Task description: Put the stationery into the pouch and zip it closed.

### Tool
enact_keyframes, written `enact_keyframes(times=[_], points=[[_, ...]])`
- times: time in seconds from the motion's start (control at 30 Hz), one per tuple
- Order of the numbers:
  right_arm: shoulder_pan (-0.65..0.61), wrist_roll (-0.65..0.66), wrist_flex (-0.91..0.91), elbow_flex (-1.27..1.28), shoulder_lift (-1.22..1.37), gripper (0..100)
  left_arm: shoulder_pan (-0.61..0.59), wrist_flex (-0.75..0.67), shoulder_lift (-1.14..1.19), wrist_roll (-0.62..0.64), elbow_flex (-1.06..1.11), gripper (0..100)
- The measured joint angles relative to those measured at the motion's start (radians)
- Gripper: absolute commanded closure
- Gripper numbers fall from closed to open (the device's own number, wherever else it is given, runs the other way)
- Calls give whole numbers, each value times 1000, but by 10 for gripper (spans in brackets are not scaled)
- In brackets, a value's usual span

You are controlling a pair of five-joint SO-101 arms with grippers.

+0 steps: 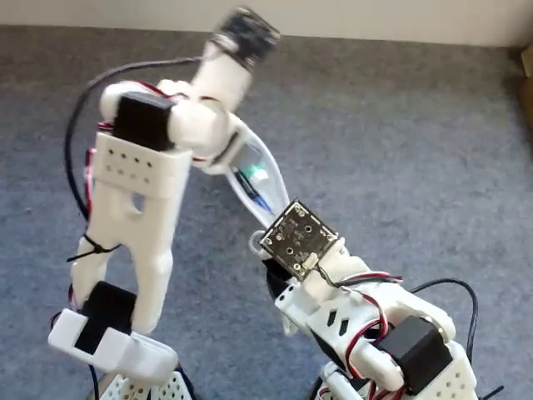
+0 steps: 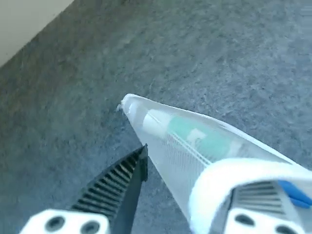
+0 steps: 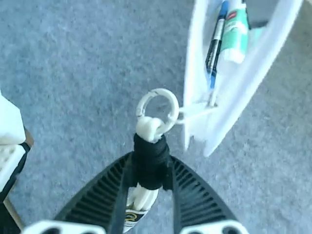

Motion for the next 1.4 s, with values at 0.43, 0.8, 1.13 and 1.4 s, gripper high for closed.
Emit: enact_keyframes(times=[0.43,0.8,1.13,1.4], points=[[3,0,3,6,-204,994,265,0,0,-183,-2,720],[3,2,6,72,-318,994,336,0,0,-189,-31,719],[2,2,6,92,-345,994,338,25,-2,-187,-178,720],[109,2,-2,92,-348,994,338,25,-32,-187,-184,721]])
